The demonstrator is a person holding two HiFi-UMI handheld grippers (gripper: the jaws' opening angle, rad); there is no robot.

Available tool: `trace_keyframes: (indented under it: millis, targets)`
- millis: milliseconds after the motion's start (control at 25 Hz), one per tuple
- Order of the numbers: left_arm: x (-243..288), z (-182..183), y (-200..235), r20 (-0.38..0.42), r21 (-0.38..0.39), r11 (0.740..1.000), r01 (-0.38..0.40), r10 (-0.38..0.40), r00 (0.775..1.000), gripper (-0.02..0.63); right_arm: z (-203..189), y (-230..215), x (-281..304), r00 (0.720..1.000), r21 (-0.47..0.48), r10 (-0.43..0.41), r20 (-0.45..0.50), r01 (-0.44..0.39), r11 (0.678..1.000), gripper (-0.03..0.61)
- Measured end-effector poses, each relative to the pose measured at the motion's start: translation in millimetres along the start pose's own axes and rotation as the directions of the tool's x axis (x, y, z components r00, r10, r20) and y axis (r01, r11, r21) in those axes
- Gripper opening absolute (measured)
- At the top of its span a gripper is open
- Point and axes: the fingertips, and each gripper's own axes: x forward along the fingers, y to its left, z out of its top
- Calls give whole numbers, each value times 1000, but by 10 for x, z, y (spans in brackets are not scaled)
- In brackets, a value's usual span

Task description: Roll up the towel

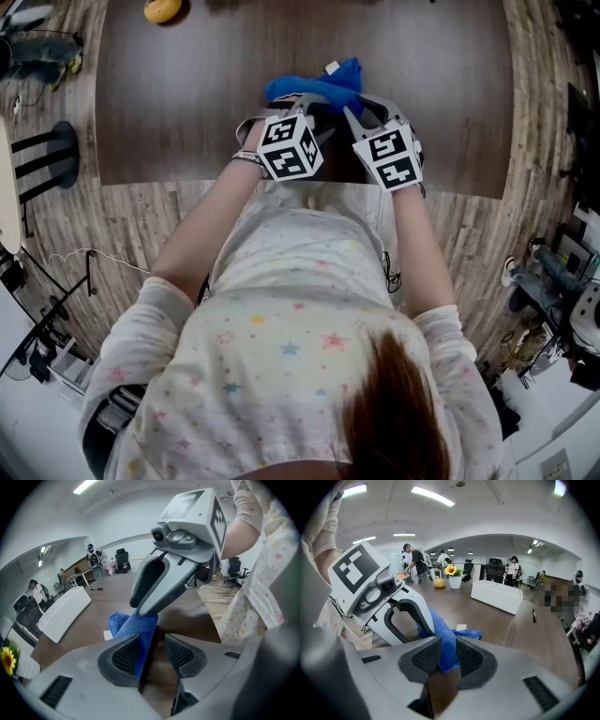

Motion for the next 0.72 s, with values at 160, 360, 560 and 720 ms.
trace_keyframes:
  millis: [160,360,560,720]
  targets:
    - [5,24,82,4,-8,1000,-17,17,1000,160,-20,84,-52,999,29,40,4,-40,999,89]
    - [-6,49,170,11,-12,1000,-27,28,1000,160,-77,173,-30,998,59,64,-2,-64,996,86]
    - [-17,90,204,23,-4,999,-33,33,999,160,-171,126,63,998,63,48,-39,-45,997,81]
    - [-26,145,198,41,7,999,-33,32,999,160,-207,22,113,999,71,19,-51,-15,997,77]
